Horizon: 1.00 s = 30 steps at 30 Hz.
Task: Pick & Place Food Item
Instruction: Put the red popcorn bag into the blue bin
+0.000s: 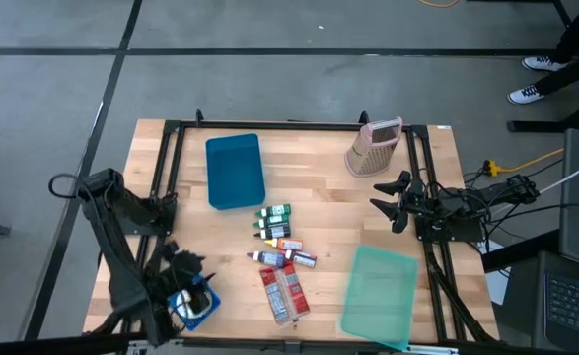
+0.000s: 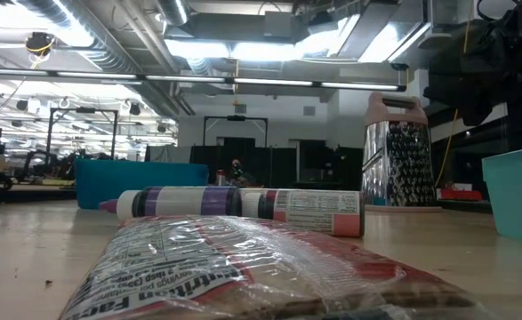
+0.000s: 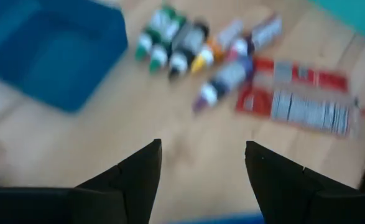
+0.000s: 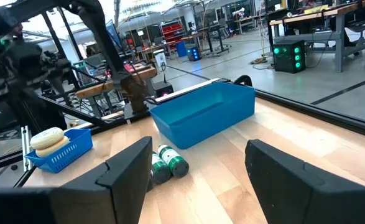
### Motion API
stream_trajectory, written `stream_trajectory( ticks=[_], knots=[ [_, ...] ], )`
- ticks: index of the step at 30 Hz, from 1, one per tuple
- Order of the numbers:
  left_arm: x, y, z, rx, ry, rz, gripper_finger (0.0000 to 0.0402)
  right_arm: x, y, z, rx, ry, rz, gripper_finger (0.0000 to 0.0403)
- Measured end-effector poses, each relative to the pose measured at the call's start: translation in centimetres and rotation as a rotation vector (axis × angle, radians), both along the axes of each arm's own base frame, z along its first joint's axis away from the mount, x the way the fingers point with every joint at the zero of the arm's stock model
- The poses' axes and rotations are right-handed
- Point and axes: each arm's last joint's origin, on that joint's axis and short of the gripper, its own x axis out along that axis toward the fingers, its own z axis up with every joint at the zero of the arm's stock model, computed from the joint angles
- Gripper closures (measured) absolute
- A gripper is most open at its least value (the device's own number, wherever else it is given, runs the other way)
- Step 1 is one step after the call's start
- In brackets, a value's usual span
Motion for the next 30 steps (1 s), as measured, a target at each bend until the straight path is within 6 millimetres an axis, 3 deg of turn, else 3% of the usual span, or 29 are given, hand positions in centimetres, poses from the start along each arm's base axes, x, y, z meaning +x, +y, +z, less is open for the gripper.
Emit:
stream_trajectory(
  ticks=[4, 10, 16, 21, 25, 30],
  knots=[
    [2.2, 2.5, 1.2, 0.036, 0.082, -0.049, 0.0180, 0.0, 0.0, 0.0, 0.000, 0.000, 0.000, 0.0149],
    [7.0, 5.9, 1.2, 0.013, 0.262, -0.184, 0.0187, 0.0, 0.0, 0.0, 0.001, 0.000, 0.000, 0.0149],
    [11.8, 8.7, 1.5, -0.004, 0.208, -0.361, 0.0186, 0.0, 0.0, 0.0, 0.001, 0.000, 0.006, 0.0149],
    [13.8, 11.3, 1.7, -0.105, 0.202, -0.405, 0.0187, 0.0, 0.0, 0.0, 0.002, 0.000, 0.009, 0.0149],
    [14.8, 12.3, 0.4, -0.242, 0.216, -0.417, 0.0186, 0.0, 0.0, -0.1, 0.001, 0.006, 0.008, 0.0149],
    [16.6, 11.0, -3.6, -0.427, 0.124, -0.536, 0.0185, 0.0, 0.0, -0.1, -0.001, 0.007, 0.009, 0.0149]
  ],
)
